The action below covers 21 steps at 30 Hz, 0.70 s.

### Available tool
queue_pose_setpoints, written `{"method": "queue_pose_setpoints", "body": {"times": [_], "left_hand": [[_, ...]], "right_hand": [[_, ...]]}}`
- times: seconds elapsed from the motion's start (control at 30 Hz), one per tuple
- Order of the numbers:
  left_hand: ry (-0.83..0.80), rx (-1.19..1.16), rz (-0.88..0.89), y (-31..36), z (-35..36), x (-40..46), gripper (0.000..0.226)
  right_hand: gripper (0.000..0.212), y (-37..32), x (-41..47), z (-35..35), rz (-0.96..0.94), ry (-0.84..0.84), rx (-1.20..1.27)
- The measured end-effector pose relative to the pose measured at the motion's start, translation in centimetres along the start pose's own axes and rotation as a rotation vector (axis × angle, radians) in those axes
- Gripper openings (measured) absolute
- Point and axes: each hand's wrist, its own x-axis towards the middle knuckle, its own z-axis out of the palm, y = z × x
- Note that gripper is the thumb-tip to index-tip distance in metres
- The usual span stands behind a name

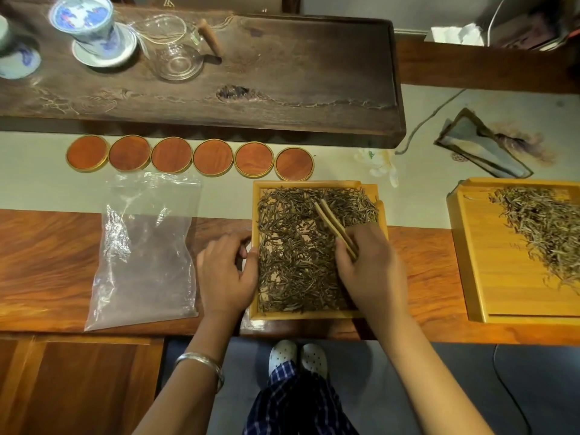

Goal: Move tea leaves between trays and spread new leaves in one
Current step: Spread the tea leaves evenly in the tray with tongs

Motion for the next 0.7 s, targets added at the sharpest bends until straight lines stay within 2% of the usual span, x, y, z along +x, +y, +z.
{"method": "queue_pose_setpoints", "body": {"times": [0.17, 0.4, 0.6, 0.7], "left_hand": [[-0.005, 0.012, -0.020, 0.0, 0.0, 0.0, 0.013], [0.001, 0.007, -0.025, 0.0, 0.1, -0.1, 0.013], [-0.002, -0.001, -0.014, 0.0, 0.1, -0.1, 0.010], [0.002, -0.001, -0.008, -0.1, 0.1, -0.1, 0.011]], "right_hand": [[0.015, -1.0, 0.4, 1.4, -0.020, -0.031, -0.042], [0.011, -0.7, -0.8, 0.9, -0.052, -0.006, -0.007], [0.012, -1.1, -1.0, 1.3, -0.067, -0.051, 0.031], [0.009, -0.7, -1.1, 0.5, -0.064, -0.010, 0.051]]}}
